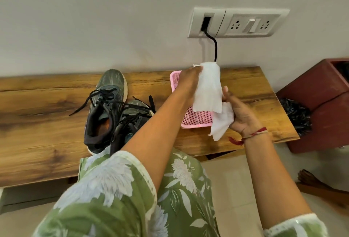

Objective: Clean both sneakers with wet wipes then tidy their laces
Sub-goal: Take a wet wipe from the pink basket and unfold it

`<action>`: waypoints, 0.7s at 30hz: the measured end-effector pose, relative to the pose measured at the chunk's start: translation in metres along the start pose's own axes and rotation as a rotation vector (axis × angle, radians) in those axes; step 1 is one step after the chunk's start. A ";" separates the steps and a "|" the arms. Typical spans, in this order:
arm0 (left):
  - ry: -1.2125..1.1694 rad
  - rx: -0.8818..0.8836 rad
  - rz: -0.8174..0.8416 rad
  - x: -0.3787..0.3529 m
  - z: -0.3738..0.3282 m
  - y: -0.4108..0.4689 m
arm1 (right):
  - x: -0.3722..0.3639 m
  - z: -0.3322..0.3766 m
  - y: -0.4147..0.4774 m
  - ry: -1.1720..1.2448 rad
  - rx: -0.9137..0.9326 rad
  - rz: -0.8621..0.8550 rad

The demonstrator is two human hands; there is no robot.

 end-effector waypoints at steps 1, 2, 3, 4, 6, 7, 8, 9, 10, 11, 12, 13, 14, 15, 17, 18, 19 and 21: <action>-0.028 0.012 -0.046 0.007 0.002 0.007 | 0.005 0.003 0.001 -0.019 0.027 -0.024; -0.052 0.030 -0.100 0.015 0.005 0.014 | 0.012 0.006 0.002 -0.067 0.049 -0.072; -0.081 0.059 -0.154 0.024 0.011 0.019 | 0.019 0.009 0.003 -0.127 0.065 -0.133; -0.114 0.087 -0.195 0.030 0.017 0.022 | 0.026 0.010 0.005 -0.163 0.070 -0.190; -0.172 0.158 -0.214 0.034 0.031 0.023 | 0.034 0.009 0.008 -0.196 0.064 -0.281; -0.165 0.200 -0.195 0.034 0.038 0.022 | 0.037 0.007 0.009 -0.208 0.060 -0.331; -0.118 0.236 -0.183 0.034 0.045 0.021 | 0.039 0.006 0.010 -0.222 0.061 -0.379; -0.058 0.266 -0.177 0.035 0.051 0.020 | 0.042 0.004 0.012 -0.238 0.061 -0.423; 0.007 0.289 -0.182 0.037 0.056 0.019 | 0.043 0.002 0.013 -0.261 0.060 -0.460; 0.045 0.303 -0.188 0.038 0.060 0.019 | 0.045 0.000 0.015 -0.286 0.056 -0.499; 0.068 0.310 -0.193 0.038 0.061 0.018 | 0.047 -0.001 0.017 -0.305 0.050 -0.535; 0.074 0.306 -0.193 0.037 0.061 0.019 | 0.049 -0.002 0.019 -0.319 0.041 -0.562; 0.066 0.277 -0.195 0.036 0.059 0.021 | 0.049 -0.001 0.020 -0.329 0.031 -0.576; 0.057 0.227 -0.200 0.035 0.056 0.024 | 0.048 -0.001 0.022 -0.341 0.021 -0.579; 0.064 0.112 -0.183 0.033 0.045 0.029 | 0.043 0.005 0.027 -0.387 0.025 -0.557; 0.102 0.056 -0.165 0.032 0.038 0.030 | 0.040 0.009 0.030 -0.420 0.036 -0.545; 0.175 0.006 -0.149 0.031 0.031 0.031 | 0.037 0.012 0.032 -0.448 0.054 -0.533; 0.354 -0.068 -0.139 0.032 0.021 0.034 | 0.032 0.018 0.038 -0.507 0.082 -0.509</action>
Point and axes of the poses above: each hand's wrist, its own y-axis towards the middle knuckle, its own x-axis out of the back of the hand, z = x × y, the point moved 9 cm from there along y, towards the middle knuckle, and after that the axes turned 2 degrees about y, right-handed, at the moved point
